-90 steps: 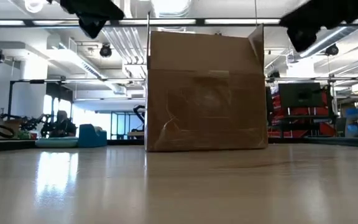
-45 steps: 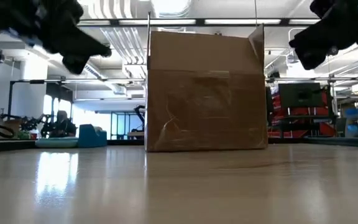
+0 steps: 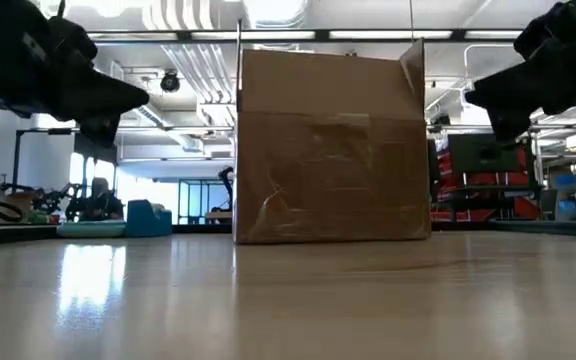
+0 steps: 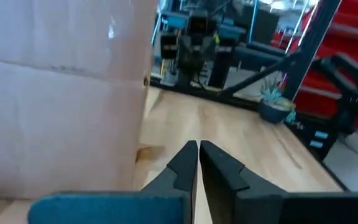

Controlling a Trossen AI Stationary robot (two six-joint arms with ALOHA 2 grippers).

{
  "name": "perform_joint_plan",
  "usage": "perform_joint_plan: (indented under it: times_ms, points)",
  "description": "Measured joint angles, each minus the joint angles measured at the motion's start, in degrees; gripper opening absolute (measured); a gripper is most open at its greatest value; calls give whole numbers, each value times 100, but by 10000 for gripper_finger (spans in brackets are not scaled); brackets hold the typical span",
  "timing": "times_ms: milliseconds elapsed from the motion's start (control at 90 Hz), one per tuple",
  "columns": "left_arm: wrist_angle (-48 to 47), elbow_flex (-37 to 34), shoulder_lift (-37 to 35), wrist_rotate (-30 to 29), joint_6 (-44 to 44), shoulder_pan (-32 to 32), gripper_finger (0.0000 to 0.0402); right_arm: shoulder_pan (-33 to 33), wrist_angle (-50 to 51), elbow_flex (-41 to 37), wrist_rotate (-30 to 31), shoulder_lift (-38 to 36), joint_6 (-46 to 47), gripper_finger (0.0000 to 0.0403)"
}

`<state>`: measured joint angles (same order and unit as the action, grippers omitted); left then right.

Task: Wrap mug
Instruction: Adjust the cardboard box

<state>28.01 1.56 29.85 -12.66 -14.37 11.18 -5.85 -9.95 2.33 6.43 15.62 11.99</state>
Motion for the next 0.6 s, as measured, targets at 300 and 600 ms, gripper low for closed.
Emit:
perform_joint_plan:
  times_ms: [300,600]
  points:
    - [4,575,890,72,-110,17,2,0,-1386,-2,279,1599,-639,66]
    - [2111,1556,4055,129,-113,24,3,0,-1934,-2,803,2790,-713,41]
